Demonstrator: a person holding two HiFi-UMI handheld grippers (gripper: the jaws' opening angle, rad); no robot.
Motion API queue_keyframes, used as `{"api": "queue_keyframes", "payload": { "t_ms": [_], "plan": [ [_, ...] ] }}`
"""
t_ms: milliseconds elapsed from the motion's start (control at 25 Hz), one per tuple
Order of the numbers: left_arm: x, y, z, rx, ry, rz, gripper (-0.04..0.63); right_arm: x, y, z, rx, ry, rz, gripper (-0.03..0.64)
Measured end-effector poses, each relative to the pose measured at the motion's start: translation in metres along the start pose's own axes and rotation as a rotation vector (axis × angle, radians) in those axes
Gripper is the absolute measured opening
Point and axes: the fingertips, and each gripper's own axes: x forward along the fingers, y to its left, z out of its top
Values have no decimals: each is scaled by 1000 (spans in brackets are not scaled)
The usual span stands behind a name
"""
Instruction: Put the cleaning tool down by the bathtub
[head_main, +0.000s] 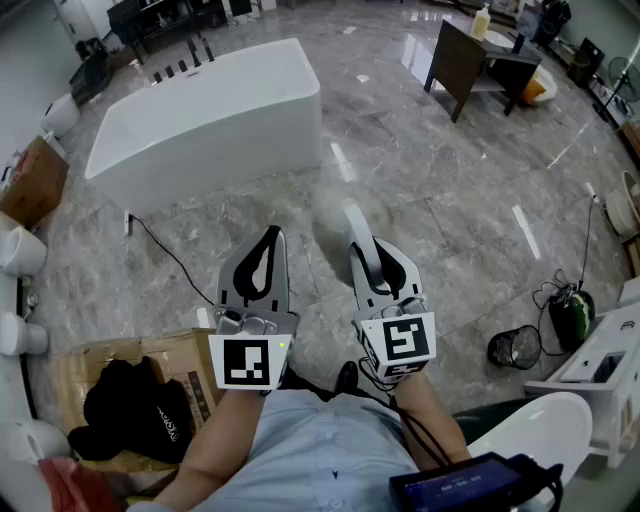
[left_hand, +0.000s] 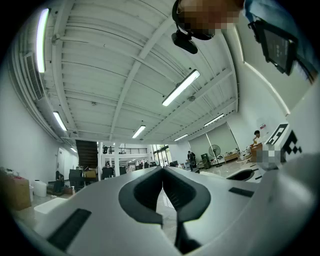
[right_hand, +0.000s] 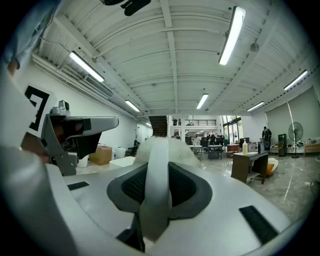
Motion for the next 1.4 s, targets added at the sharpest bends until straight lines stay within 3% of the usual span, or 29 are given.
{"api": "queue_keyframes", "payload": {
  "t_ms": [400,600,720,920,1160,1400],
  "plan": [
    [5,-25,0,38,2,10,17,-26,-30,-9,35,36,-4,101],
    [9,-24,-12,16,40,21,17,-29,-48,-24,62,61,-42,101],
    [23,-14,-20,45,34,18,17,-19,-61,-29,67,68,-65,101],
    [64,31,-49,27,57,38,17,33,-78,-45,84,110,-88,101],
    [121,108,-94,0,91,56,17,136,-73,-54,73,154,-66,101],
    [178,192,-104,-52,60,93,17,244,-57,-38,57,157,-31,101]
  ]
}}
